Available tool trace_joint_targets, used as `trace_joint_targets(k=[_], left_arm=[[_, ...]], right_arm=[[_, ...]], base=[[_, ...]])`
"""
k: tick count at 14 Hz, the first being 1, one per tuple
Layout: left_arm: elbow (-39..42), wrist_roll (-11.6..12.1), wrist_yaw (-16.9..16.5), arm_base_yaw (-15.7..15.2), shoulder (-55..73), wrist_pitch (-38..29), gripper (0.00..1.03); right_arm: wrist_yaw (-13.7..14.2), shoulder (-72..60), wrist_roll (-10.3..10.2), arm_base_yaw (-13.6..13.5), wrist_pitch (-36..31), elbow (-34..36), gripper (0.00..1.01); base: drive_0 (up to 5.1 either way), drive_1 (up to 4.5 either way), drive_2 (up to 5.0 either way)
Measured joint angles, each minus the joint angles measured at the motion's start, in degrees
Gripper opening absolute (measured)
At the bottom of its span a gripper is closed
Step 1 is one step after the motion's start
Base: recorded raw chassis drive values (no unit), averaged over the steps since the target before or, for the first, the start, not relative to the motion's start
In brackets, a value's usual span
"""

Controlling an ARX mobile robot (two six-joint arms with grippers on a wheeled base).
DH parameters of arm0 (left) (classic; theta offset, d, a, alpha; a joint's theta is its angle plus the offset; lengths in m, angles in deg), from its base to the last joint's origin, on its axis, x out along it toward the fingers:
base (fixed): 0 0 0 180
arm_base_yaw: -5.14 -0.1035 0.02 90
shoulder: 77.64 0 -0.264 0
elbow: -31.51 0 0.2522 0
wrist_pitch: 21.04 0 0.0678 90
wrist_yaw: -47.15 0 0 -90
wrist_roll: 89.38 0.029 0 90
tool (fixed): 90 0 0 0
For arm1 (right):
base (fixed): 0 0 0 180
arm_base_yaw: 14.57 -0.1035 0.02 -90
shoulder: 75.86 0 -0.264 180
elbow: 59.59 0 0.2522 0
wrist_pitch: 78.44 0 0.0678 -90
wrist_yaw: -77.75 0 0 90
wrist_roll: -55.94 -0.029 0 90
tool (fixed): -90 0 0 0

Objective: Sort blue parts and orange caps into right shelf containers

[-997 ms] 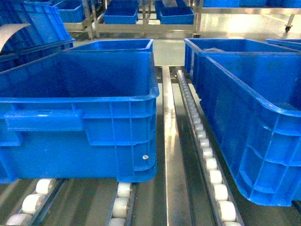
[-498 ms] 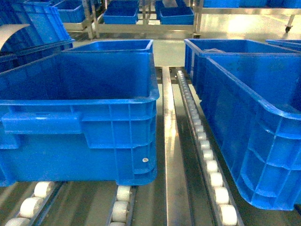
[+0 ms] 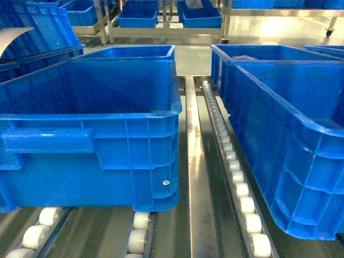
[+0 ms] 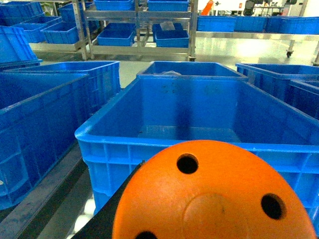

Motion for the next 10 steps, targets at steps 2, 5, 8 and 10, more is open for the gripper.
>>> trace_joint_targets(k=[2, 5, 8, 10], left_arm=[[0.00, 0.00, 0.00, 0.00, 0.00, 0.00, 0.41], [0.00, 0.00, 0.00, 0.00, 0.00, 0.00, 0.41], [0.00, 0.00, 0.00, 0.00, 0.00, 0.00, 0.41], [0.00, 0.00, 0.00, 0.00, 0.00, 0.00, 0.41]], right_arm=[[0.00, 0.00, 0.00, 0.00, 0.02, 0.00, 0.43], [0.00, 0.00, 0.00, 0.00, 0.02, 0.00, 0.43], [0.00, 0.00, 0.00, 0.00, 0.00, 0.00, 0.43], [0.00, 0.00, 0.00, 0.00, 0.00, 0.00, 0.43]], base=[[0.0, 0.00, 0.0], [0.0, 0.00, 0.0], [0.0, 0.00, 0.0], [0.0, 0.00, 0.0]])
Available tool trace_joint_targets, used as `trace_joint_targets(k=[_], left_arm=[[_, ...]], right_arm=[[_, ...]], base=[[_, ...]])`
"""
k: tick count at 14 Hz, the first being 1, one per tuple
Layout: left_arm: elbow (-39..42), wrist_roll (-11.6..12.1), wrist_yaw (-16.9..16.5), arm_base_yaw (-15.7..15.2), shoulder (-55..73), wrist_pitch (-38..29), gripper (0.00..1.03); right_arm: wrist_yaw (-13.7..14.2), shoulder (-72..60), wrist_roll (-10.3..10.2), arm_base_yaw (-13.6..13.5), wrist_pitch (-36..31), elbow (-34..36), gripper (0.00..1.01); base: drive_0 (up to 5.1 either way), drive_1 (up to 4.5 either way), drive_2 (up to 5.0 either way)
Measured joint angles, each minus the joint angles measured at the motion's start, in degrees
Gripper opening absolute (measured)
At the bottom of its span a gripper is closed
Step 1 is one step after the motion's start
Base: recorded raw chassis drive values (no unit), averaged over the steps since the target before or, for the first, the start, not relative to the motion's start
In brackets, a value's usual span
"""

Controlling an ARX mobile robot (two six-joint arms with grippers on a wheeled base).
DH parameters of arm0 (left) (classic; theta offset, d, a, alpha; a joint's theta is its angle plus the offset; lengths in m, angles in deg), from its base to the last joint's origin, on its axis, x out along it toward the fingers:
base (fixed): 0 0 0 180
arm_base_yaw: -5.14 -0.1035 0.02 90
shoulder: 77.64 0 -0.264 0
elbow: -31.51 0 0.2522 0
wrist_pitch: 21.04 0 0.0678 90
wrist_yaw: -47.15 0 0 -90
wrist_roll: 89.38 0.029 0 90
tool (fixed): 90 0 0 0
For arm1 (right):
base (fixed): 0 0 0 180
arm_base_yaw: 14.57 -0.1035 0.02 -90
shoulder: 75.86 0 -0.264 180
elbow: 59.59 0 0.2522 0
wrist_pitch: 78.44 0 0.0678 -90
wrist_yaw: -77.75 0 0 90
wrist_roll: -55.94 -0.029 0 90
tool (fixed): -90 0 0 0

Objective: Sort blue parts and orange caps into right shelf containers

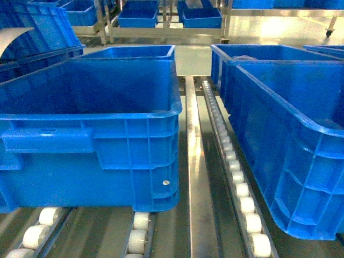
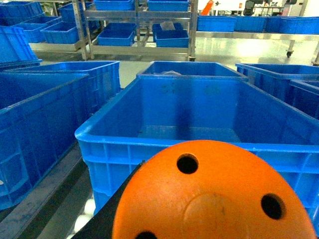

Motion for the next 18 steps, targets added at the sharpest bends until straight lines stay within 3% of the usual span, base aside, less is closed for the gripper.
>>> trace_joint_targets(k=[5, 8, 9, 12, 13, 14, 15, 16, 17, 18], left_arm=[[0.00, -0.02, 0.00, 0.00, 0.00, 0.00, 0.41], [0.09, -0.04, 0.42, 0.11, -0.07, -0.94, 0.41], [0.22, -0.37, 1.49, 0.68, -0.07, -3.32, 0.41], [0.63, -0.92, 4.87, 2.21, 2.43, -14.32, 0.41], [0.55, -0.98, 4.92, 2.34, 5.99, -23.91, 0.41], [0.02, -1.16, 4.07, 1.62, 17.59, -34.75, 0.41], [-1.77, -1.29, 1.99, 1.49, 31.41, -44.59, 0.41], [-8.46, -0.79, 1.20, 2.64, 45.51, -54.34, 0.41], [-14.40, -1.14, 0.07, 2.69, 52.70, -57.70, 0.41], [-25.44, -2.12, 0.07, 3.28, 63.67, -56.94, 0.41]], right_arm=[[0.00, 0.00, 0.00, 0.00, -0.04, 0.00, 0.43], [3.30, 0.57, 2.16, -1.40, -9.16, 0.35, 0.43], [3.28, 0.55, 2.60, -1.57, -11.58, 0.35, 0.43], [3.04, 0.04, 3.56, -1.84, -13.44, 0.17, 0.43], [3.67, -1.18, 4.57, -3.13, -14.27, 0.04, 0.43], [1.49, -4.26, 6.12, -3.54, -17.46, -0.13, 0.43], [-1.05, -13.03, 6.54, -1.62, -24.55, -2.16, 0.43], [-1.92, -25.18, 6.40, 1.01, -33.44, -7.30, 0.43], [-1.90, -32.28, 6.38, 1.46, -38.14, -11.15, 0.43], [-1.77, -44.78, 6.34, 1.51, -44.37, -18.38, 0.43]], base=[[0.0, 0.00, 0.0], [0.0, 0.00, 0.0], [0.0, 0.00, 0.0], [0.0, 0.00, 0.0], [0.0, 0.00, 0.0], [0.0, 0.00, 0.0], [0.0, 0.00, 0.0], [0.0, 0.00, 0.0], [0.0, 0.00, 0.0], [0.0, 0.00, 0.0]])
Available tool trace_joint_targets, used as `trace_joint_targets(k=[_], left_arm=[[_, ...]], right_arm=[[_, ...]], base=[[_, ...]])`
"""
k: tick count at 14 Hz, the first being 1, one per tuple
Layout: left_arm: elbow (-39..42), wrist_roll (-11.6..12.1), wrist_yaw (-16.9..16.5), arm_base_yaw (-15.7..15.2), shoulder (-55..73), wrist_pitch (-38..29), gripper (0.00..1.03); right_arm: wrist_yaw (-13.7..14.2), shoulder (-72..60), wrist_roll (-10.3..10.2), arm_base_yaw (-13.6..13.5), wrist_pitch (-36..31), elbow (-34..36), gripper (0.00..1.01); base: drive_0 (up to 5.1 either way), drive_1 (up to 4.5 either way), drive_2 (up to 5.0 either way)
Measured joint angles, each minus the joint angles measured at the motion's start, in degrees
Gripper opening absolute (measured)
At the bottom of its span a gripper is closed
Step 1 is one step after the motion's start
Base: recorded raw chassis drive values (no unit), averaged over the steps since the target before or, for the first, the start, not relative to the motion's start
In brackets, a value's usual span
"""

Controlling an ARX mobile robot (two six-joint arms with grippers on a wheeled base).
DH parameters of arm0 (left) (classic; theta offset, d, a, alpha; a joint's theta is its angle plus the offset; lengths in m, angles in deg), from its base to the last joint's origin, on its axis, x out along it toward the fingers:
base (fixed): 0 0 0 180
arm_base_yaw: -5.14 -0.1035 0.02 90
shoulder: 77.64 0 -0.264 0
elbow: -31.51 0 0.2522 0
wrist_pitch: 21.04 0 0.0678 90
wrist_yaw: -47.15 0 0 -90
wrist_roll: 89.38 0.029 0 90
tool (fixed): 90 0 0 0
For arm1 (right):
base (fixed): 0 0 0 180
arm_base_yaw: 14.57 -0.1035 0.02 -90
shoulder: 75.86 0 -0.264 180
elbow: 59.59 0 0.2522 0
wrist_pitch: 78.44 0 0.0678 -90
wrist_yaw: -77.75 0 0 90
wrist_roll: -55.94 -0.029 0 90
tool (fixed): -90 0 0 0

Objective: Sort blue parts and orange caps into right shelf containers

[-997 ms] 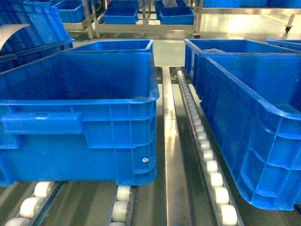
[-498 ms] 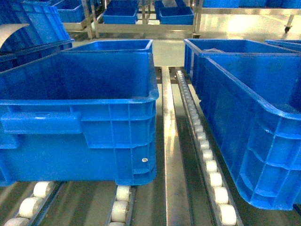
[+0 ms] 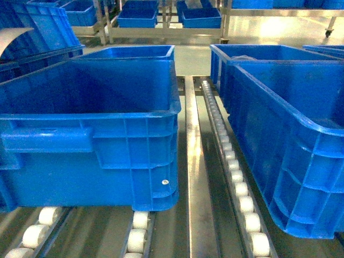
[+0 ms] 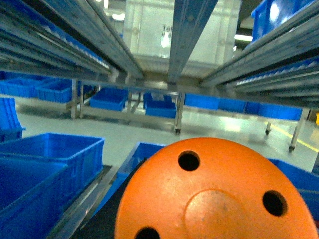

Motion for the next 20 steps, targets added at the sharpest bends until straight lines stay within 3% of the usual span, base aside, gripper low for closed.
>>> trace_joint_targets(k=[2, 3, 5, 6, 7, 8, 9, 10, 11, 12, 13, 15, 20], left_arm=[[-16.68, -1.49, -0.22, 0.96, 20.59, 10.91, 0.41], [-21.07, -1.64, 0.24, 1.31, 28.17, 11.89, 0.48], [-21.44, -2.69, 0.04, 2.29, 28.72, 7.52, 0.75], [-20.35, -3.21, 0.00, 2.21, 25.73, 7.15, 0.89], [-19.39, -3.37, 0.07, 2.19, 24.83, 7.28, 1.00], [-19.30, -3.17, 0.68, 2.19, 25.51, 8.59, 0.96], [-16.90, -1.20, 4.33, 2.10, 24.26, 11.08, 0.85], [-11.37, 0.37, 4.44, 1.64, 21.03, 9.57, 0.72], [-6.54, 1.31, 4.37, 1.07, 17.07, 7.41, 0.58], [4.94, 1.68, 3.06, -0.20, 9.22, 5.14, 0.17], [7.63, 1.75, 0.26, -2.40, 6.71, 4.98, 0.04], [11.98, 1.73, 0.28, -3.58, 1.40, 5.09, 0.02], [19.67, 1.75, -0.04, -3.28, -11.23, 10.40, 0.02]], right_arm=[[1.03, -24.02, -0.61, -0.02, 0.63, -13.44, 0.43], [3.19, -34.03, -0.61, -0.15, -0.52, -17.42, 0.45], [6.56, -40.83, 0.28, -0.81, -2.10, -18.95, 0.73], [9.79, -39.65, 2.45, -1.51, -2.56, -18.69, 0.88], [9.97, -39.01, 3.32, -1.51, -2.67, -18.69, 1.00], [8.24, -38.91, 2.78, -1.51, -2.78, -18.29, 0.94], [3.45, -37.13, -0.50, -1.49, -4.20, -14.86, 0.81], [1.97, -33.55, -3.02, -1.53, -5.55, -9.57, 0.66], [1.92, -30.88, -4.17, -1.51, -6.51, -6.43, 0.53], [1.90, -23.30, -5.11, -1.51, -7.17, 2.78, 0.11], [1.90, -20.74, -5.16, -1.51, -7.04, 4.90, 0.02], [1.90, -15.72, -5.25, -1.51, -5.55, 8.52, 0.02], [1.86, -2.69, -5.33, -1.51, 1.40, 14.58, 0.02]], base=[[0.0, 0.00, 0.0], [0.0, 0.00, 0.0], [0.0, 0.00, 0.0], [0.0, 0.00, 0.0], [0.0, 0.00, 0.0], [0.0, 0.00, 0.0], [0.0, 0.00, 0.0], [0.0, 0.00, 0.0], [0.0, 0.00, 0.0], [0.0, 0.00, 0.0], [0.0, 0.00, 0.0], [0.0, 0.00, 0.0], [0.0, 0.00, 0.0]])
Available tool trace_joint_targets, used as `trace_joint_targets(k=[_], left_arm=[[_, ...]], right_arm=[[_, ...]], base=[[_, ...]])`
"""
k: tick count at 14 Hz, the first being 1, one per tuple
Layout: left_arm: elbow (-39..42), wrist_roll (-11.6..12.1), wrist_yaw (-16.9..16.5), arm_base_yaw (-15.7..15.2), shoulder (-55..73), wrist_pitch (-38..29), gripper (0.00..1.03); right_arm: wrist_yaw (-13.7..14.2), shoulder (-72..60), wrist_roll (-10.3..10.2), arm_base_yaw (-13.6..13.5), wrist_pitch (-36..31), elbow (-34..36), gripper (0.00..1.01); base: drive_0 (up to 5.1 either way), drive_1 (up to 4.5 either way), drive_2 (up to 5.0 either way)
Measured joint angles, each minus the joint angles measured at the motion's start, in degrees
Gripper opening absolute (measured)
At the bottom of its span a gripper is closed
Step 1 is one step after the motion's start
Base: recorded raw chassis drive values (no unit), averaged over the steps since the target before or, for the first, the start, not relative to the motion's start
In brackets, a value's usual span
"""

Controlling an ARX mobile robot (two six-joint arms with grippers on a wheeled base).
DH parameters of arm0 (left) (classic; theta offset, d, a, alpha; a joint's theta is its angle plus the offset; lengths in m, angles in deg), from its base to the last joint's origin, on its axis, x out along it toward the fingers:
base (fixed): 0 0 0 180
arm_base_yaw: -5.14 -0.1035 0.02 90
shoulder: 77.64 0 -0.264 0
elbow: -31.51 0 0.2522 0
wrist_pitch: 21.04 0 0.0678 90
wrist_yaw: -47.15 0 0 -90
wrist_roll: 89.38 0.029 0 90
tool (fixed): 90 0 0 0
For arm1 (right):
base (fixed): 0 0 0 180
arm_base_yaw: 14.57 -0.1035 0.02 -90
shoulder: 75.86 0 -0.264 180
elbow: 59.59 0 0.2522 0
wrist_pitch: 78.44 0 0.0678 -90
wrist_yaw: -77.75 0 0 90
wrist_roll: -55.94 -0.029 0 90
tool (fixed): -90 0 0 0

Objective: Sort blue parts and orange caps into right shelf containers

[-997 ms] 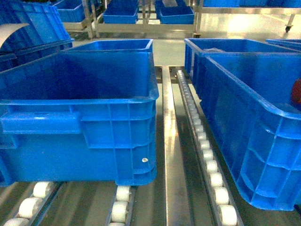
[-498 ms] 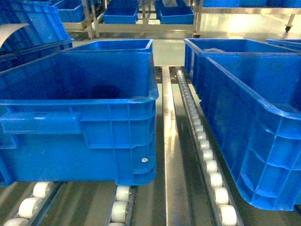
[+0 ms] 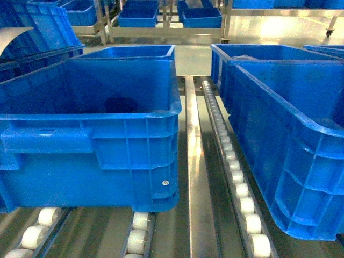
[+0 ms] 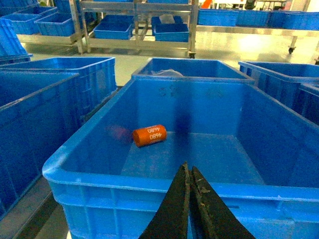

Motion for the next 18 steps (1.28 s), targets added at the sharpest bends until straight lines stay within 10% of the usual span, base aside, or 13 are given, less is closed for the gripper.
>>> trace_joint_targets(k=[8, 18], left_arm=[[3.76, 0.00, 0.00, 0.00, -4.68, -0.87, 0.02], [5.77, 0.11, 0.00, 0.00, -31.43, 24.65, 0.02]], right_arm=[[-0.04, 3.85, -0.04, 0.00, 2.08, 3.78, 0.02], [-0.04, 29.48, -0.07, 0.00, 24.41, 3.82, 0.02]], base=[[0.0, 0.00, 0.0], [0.0, 0.00, 0.0]])
